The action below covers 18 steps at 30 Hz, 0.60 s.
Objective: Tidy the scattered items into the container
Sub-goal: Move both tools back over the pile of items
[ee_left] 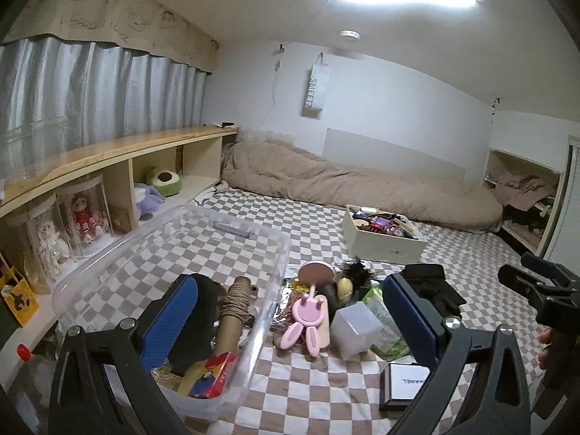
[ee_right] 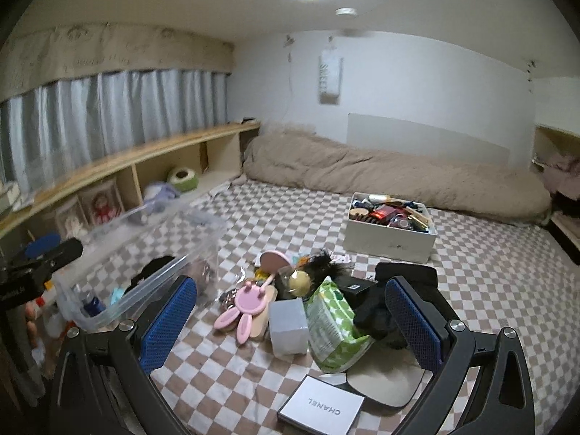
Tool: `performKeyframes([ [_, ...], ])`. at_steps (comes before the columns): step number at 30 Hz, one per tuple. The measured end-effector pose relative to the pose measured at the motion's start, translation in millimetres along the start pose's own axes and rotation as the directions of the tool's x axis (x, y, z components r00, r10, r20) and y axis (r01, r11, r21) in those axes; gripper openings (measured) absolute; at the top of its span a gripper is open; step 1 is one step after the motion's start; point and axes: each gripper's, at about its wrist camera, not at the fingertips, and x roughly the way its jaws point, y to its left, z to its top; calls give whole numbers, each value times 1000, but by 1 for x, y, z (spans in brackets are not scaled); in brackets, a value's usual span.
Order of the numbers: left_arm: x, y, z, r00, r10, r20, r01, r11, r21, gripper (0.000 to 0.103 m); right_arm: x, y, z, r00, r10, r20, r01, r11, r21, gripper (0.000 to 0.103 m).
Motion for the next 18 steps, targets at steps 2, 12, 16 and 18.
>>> performKeyframes([
  [2,-6,-6,4,1000,-8,7,8,1000,14,103,-3,-6,-3,1000,-13,7,13,1000,8,103],
  [12,-11,-41,21,992,-119,-39,120,992,24,103,-16,-34,-22,998,-68,-5,68,997,48,103],
  [16,5,-64,22,985,-149,-88,153,987,49,103,-15,-52,-33,998,-49,-26,52,992,113,103],
  [18,17,-76,20,980,-161,-115,170,983,73,103,-14,-60,-39,998,-50,-43,55,990,127,103],
])
